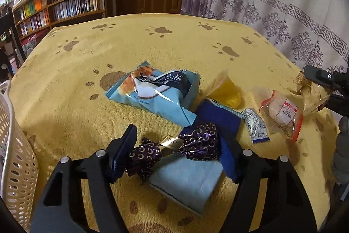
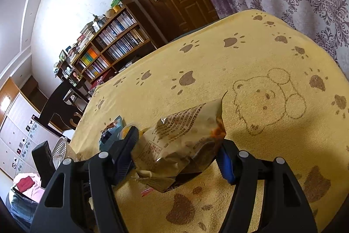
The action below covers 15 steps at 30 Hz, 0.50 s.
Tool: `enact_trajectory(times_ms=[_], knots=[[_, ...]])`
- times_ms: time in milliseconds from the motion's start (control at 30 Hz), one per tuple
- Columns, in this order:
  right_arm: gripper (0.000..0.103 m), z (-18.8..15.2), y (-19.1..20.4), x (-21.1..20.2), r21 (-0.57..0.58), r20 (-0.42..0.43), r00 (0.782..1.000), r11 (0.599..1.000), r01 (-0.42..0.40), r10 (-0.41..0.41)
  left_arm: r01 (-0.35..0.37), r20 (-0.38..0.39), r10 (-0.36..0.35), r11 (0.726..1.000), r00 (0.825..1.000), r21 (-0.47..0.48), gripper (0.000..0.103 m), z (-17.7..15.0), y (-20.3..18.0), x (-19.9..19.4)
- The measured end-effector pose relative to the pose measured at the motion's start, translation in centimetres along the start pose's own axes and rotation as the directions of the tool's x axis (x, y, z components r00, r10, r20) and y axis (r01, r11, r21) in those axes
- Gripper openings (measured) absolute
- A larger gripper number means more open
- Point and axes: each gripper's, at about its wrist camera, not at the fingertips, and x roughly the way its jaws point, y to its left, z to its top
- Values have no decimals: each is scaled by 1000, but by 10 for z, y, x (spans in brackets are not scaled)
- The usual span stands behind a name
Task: Organize snacks
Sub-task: 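Grasp the purple-wrapped candy with the left gripper while the right holds the gold bag, then carry the purple candy into the basket and open the left gripper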
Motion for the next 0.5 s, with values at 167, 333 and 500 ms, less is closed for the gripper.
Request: enact_trajectory(times_ms=[167,333,500], knots=[[66,0,0,-3,1,7,1000,1000,-4,4,2,19,-2,1000,1000,-5,68,-3,0,-9],[66,1,2,-6,-1,14,1000,1000,-13,13,-23,56,22,1000,998,15,68,-5,-6,-24],[66,2,6,-12,-5,26,999,1000,-26,26,-78,111,71,995,991,57,68,-2,-17,-43]])
